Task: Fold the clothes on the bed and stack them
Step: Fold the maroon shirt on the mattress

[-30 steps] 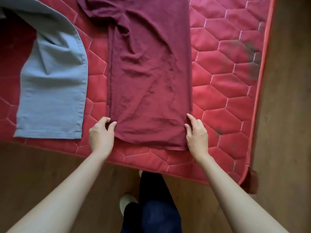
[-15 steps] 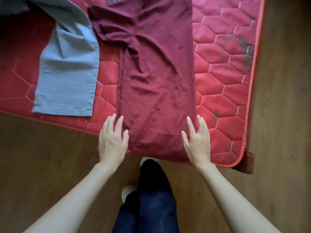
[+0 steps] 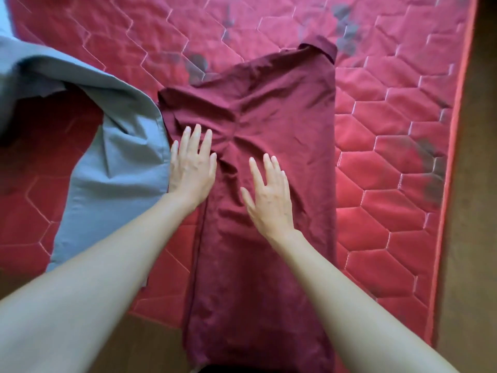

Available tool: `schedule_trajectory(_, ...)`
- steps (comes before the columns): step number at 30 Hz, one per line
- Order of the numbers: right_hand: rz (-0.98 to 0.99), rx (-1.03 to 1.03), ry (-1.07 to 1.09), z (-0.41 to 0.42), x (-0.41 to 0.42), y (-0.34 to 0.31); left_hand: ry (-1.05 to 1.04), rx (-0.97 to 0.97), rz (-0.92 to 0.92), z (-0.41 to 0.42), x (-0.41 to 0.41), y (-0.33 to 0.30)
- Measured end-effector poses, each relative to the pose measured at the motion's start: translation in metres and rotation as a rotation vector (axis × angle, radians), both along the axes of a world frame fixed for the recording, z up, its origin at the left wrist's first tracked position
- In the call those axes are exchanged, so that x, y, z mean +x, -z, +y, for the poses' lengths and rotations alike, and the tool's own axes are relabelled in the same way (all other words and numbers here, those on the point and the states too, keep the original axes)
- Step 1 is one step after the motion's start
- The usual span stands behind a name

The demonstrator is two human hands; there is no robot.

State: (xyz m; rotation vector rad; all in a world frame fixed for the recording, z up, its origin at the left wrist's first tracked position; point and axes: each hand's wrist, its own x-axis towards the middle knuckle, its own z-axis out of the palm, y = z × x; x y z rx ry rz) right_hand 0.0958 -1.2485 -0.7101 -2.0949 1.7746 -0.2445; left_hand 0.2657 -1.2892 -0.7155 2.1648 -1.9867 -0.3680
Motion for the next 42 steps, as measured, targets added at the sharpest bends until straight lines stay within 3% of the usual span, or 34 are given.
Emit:
schedule_trajectory(8, -0.026, -0.029, -0.215, -0.079, 0.076, 0.012, 0.045, -0.087, -0.047, -0.086, 0.088, 0.007)
schedule_trajectory(12, 0.032, 0.008, -0.234, -0.085, 0.105, 0.022, 0.184, 0.007, -0.123, -0.115, 0.122, 0.009)
schedule_trajectory(16, 0.002, -0.123, -0.077, -0.085, 0.117, 0.025, 0.301, 0.169, -0.074, -0.143, 0.135, 0.012)
schedule_trajectory(19, -0.034, -0.238, 0.036, -0.084, 0.122, 0.026, 0.301, 0.127, 0.03, -0.156, 0.135, 0.009)
schedule_trajectory(24, -0.127, -0.253, 0.256, -0.08, 0.127, 0.014, 0.297, 0.104, 0.137, -0.17, 0.133, -0.002)
schedule_trajectory(28, -0.187, -0.129, 0.471, -0.088, 0.12, 0.0, 0.326, 0.358, -0.033, -0.182, 0.125, -0.005)
schedule_trajectory(31, -0.248, -0.017, 0.594, -0.094, 0.116, -0.006, 0.3, 0.414, -0.106, -0.194, 0.118, -0.012)
schedule_trajectory(33, -0.339, 0.052, 0.694, -0.1, 0.113, -0.01, 0.191, 0.44, 0.051, -0.207, 0.108, -0.025)
schedule_trajectory(36, -0.479, 0.103, 0.931, -0.116, 0.099, -0.014, -0.002, 0.594, 0.707, -0.238, 0.081, -0.045)
schedule_trajectory(38, -0.53, 0.067, 1.161, -0.126, 0.087, -0.012, 0.03, 0.65, 1.002, -0.255, 0.059, -0.055)
schedule_trajectory(40, -0.515, 0.048, 1.38, -0.129, 0.08, -0.01, 0.141, 0.579, 1.003, -0.266, 0.041, -0.052)
schedule_trajectory(42, -0.447, -0.034, 1.445, -0.125, 0.081, -0.009, 0.251, 0.432, 0.807, -0.264, 0.036, -0.04)
